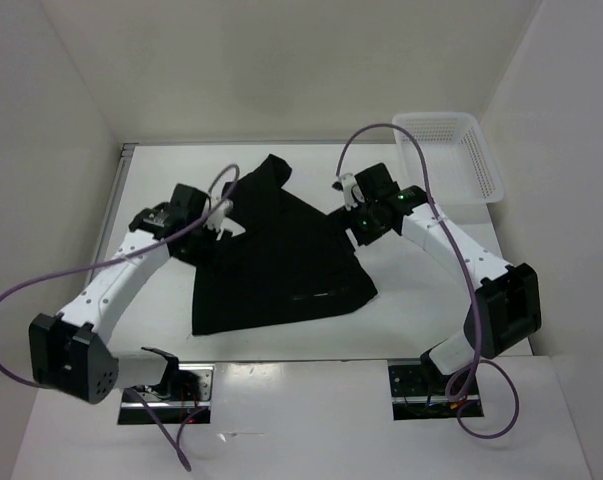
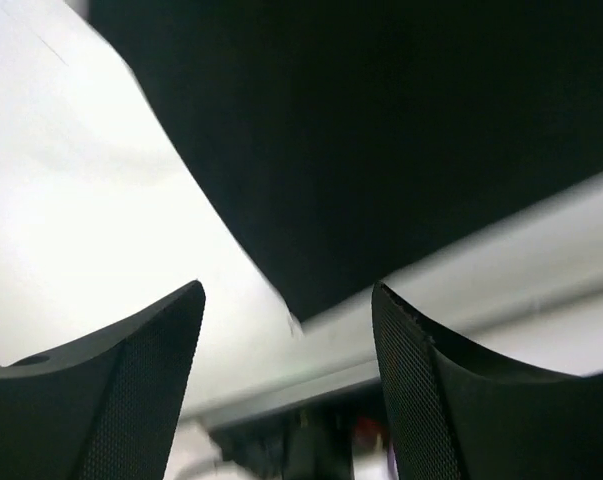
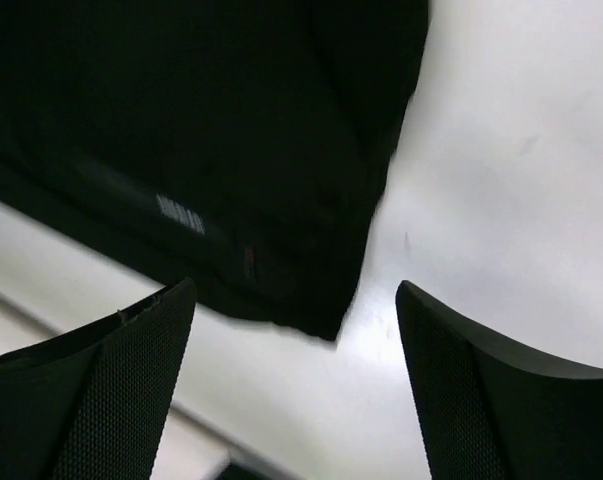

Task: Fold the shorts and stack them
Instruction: Flatten the shorts out

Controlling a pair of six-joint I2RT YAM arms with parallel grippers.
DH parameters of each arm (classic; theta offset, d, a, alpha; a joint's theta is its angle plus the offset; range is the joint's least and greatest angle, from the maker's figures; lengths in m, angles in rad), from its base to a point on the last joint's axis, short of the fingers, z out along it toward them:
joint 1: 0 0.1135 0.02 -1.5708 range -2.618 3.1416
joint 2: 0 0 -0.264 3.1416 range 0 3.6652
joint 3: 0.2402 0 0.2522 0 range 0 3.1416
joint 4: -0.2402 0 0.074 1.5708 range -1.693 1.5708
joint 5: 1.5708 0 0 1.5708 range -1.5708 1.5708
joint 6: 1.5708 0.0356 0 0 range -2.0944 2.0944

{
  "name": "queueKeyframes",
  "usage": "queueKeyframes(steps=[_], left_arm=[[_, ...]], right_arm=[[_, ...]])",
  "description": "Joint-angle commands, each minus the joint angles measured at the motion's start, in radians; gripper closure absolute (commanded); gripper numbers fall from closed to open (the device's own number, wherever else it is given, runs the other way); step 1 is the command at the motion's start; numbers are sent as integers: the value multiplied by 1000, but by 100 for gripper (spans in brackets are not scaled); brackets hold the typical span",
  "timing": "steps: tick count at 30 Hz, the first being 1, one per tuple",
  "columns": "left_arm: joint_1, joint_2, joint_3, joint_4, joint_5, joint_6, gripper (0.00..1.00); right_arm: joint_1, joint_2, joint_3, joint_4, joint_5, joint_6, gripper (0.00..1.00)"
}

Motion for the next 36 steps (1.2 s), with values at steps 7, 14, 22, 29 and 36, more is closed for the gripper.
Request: queueKeyframes(steps=[7, 14, 22, 29, 36], left_arm=[[235, 531, 454, 351, 129, 2, 25], [284, 839, 776, 340, 241, 2, 24], [275, 983, 807, 369, 229, 2, 21], [257, 1037, 834, 390, 218, 2, 20], [247, 1084, 871, 381, 275, 2, 43]], right_arm=[[-2, 170, 134, 487, 81, 237, 37], [-62, 314, 124, 603, 160, 318, 66], [-89, 429, 153, 622, 175, 318, 54], [-62, 499, 184, 631, -47, 302, 43], [-53, 508, 143, 631, -72, 317, 53]])
